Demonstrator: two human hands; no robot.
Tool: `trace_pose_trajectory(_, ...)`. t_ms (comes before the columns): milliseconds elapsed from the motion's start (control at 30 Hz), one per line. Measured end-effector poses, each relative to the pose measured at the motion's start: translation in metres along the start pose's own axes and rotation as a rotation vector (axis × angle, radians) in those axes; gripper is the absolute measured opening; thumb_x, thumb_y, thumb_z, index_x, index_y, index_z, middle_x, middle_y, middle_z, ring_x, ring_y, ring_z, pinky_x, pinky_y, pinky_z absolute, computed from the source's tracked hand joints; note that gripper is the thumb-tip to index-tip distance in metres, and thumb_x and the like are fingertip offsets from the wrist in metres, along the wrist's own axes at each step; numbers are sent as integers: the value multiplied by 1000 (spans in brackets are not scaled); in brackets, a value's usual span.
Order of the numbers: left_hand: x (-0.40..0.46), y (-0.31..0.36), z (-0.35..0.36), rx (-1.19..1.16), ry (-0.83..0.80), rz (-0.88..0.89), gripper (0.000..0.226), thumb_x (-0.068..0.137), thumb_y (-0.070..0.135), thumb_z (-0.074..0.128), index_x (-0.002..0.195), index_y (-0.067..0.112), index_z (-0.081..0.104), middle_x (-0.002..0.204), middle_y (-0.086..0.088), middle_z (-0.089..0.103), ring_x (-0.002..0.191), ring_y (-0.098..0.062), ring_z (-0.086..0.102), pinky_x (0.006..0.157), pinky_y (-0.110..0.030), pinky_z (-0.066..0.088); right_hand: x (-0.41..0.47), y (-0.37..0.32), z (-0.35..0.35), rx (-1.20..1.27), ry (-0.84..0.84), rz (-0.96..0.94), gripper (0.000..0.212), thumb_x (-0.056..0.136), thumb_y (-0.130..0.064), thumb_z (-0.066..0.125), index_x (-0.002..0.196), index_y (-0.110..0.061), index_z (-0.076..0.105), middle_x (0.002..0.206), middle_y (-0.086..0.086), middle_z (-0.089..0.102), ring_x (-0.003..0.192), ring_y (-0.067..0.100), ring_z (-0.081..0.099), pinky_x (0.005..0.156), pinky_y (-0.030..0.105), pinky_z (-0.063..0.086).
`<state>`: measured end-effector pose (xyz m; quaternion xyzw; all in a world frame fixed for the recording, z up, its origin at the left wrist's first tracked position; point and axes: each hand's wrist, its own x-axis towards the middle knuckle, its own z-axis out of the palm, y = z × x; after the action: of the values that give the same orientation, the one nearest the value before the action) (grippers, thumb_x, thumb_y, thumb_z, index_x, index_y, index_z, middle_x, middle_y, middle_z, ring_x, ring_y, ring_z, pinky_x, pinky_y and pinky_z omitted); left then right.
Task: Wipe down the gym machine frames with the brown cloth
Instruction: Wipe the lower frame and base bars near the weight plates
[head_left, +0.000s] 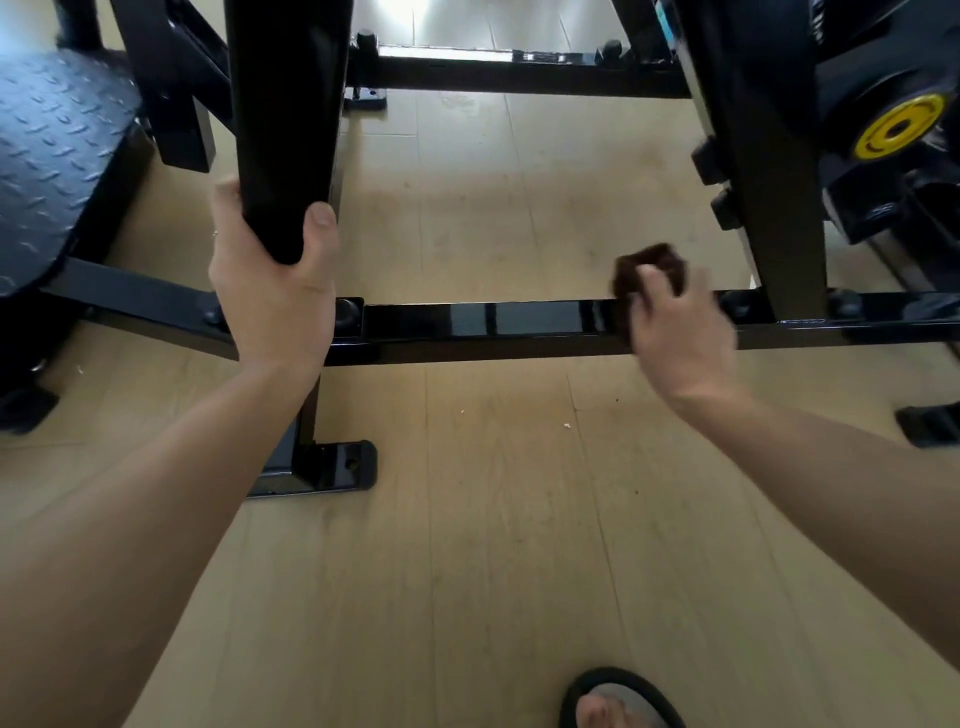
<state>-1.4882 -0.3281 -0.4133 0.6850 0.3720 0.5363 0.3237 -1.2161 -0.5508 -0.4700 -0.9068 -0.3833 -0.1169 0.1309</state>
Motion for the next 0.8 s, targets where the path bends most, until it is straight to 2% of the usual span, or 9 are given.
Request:
trace_pose_trajectory(100,0,-2,2,-8,24,-8,26,93,46,58,110,31,44,94,9,57,88,-8,58,72,-17,49,2,13,-1,-82,14,218,31,108,-36,42,132,-16,46,131,28,44,100,44,60,73,45,50)
trace_pose_trajectory(200,-1,-1,3,-7,31,0,27,93,48,58,110,32,44,95,5,58,88,-7,58,71,-14,47,0,-22,4,23,30,307,31,108,-37,43,131,-16,48,134,24,44,103,38,60,80,46,54)
trace_pose_trajectory(300,-1,-1,3,-12,23,-14,36,94,47,58,115,20,49,96,4,58,87,-6,58,70,-14,48,-8,-92,10,223,-37,75,32,107,-39,44,133,-21,51,123,15,47,90,29,59,70,38,50)
trace_pose_trajectory(367,-1,-1,2,-8,12,-19,47,95,48,58,119,8,51,96,2,58,86,-7,57,69,-13,47,-20,-155,15,328,-121,-136,33,105,-37,48,135,-23,54,123,13,48,88,30,59,66,35,43)
trace_pose_trajectory(433,-1,-2,1,11,-3,-8,53,95,50,57,121,4,50,95,-1,58,84,-9,57,68,-13,45,-34,-209,19,348,-178,-326,34,104,-36,51,136,-23,54,125,14,48,89,30,59,64,34,42)
trace_pose_trajectory(500,-1,-1,-1,26,-27,-8,53,96,52,56,120,6,49,95,-1,58,84,-12,59,68,-16,46,-39,-227,20,324,-173,-401,36,105,-37,51,138,-21,53,123,15,49,89,28,57,61,35,44)
trace_pose_trajectory(633,0,2,-4,38,-46,-39,38,93,51,56,115,20,47,95,1,58,87,-12,59,70,-20,49,-30,-170,11,254,-116,-554,38,103,-34,56,137,-17,58,120,17,58,83,31,63,61,32,45)
trace_pose_trajectory(700,0,4,-4,33,-45,-46,34,92,49,56,113,23,46,95,1,59,87,-12,59,71,-21,50,-27,-120,8,221,-65,-456,37,102,-33,56,135,-17,60,118,19,60,79,36,65,62,35,48)
trace_pose_trajectory(800,0,5,-4,16,-40,-60,41,93,48,57,117,16,49,97,-2,60,91,-19,61,75,-30,55,-24,-37,2,153,-11,-163,37,104,-35,49,136,-18,55,123,23,58,88,43,65,71,41,49)
